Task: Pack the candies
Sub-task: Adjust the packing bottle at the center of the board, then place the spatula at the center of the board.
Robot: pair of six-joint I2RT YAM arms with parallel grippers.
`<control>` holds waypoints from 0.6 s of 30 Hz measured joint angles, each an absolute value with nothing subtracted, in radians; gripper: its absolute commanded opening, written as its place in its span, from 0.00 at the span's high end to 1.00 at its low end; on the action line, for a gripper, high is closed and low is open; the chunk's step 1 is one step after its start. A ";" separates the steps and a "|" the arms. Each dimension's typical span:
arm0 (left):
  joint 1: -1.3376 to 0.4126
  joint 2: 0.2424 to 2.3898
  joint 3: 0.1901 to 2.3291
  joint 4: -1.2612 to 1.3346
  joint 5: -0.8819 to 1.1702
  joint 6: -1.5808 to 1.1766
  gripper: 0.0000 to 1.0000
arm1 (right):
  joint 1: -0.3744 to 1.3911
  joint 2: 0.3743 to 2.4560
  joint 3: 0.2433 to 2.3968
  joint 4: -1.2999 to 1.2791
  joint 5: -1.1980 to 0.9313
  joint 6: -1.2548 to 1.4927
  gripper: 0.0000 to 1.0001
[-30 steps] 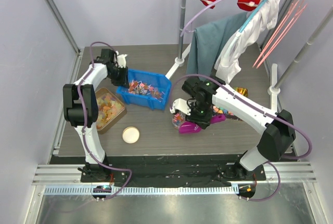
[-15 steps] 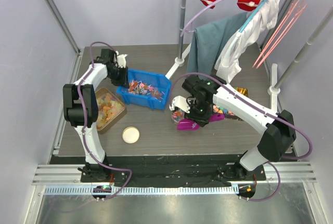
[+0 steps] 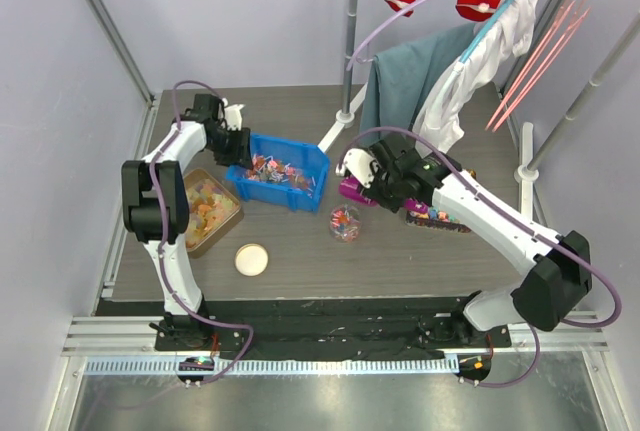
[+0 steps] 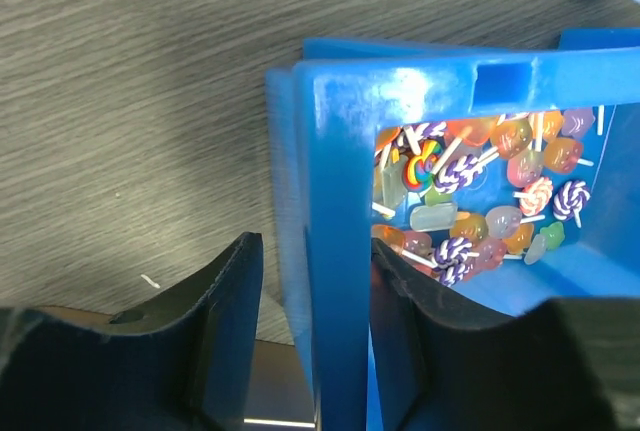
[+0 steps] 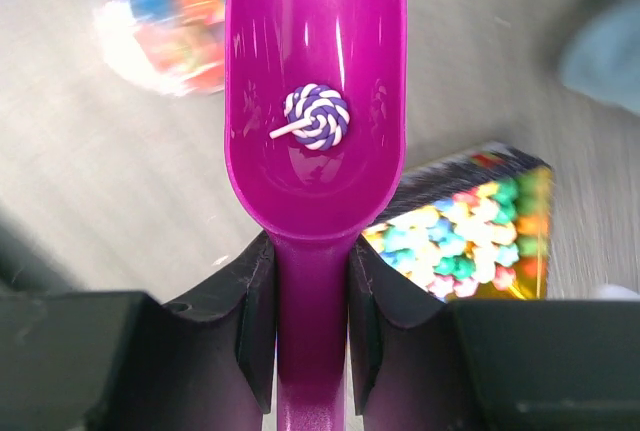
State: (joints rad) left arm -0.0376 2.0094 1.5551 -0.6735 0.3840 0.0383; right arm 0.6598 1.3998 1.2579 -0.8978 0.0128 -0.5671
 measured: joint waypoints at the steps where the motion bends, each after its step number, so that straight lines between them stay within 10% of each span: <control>1: -0.037 2.011 1.558 -0.673 0.384 0.038 0.49 | 0.650 1.402 1.245 -0.868 0.030 -0.553 0.99; 18: -0.022 2.180 1.842 -0.770 0.305 0.120 0.46 | 0.565 1.687 1.167 -0.447 0.234 -0.372 0.99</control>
State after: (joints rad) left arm -0.0223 2.1796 1.8423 -0.7700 0.3054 0.1204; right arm 0.5648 1.6875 1.1671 -0.4473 0.2344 -0.3717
